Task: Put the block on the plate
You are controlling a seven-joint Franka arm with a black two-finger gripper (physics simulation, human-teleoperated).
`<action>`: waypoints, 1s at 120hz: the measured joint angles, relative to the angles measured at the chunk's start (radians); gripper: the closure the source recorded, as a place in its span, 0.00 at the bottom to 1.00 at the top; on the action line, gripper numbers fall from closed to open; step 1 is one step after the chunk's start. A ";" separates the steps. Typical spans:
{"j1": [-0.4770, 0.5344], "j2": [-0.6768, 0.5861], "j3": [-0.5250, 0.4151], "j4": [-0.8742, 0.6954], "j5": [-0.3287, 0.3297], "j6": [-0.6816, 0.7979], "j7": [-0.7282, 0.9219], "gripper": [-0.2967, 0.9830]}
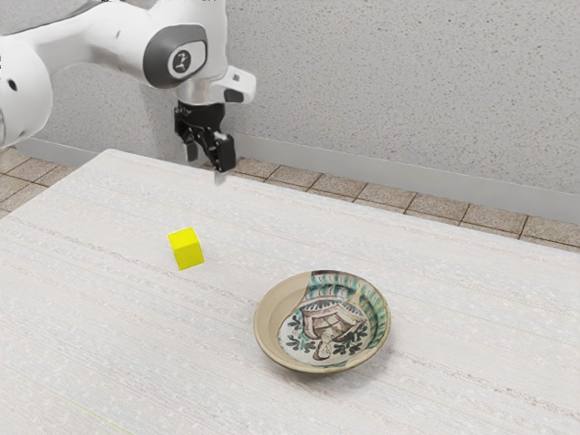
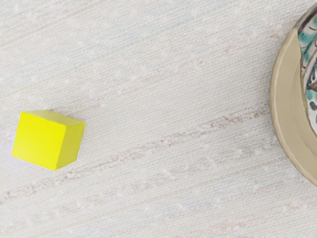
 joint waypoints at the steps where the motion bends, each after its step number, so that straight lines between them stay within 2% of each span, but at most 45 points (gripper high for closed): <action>1: 0.001 0.000 0.002 -0.002 0.002 0.002 0.007 0.23; 12: 0.030 0.016 0.009 -0.025 0.015 0.020 0.077 0.23; 38: 0.125 0.185 0.009 -0.027 0.012 0.100 0.205 0.23; 63: 0.212 0.319 0.010 -0.022 -0.043 0.188 0.284 0.23; 87: 0.244 0.380 0.012 0.024 -0.064 0.289 0.343 0.23; 120: 0.283 0.478 0.012 0.094 -0.083 0.349 0.401 0.23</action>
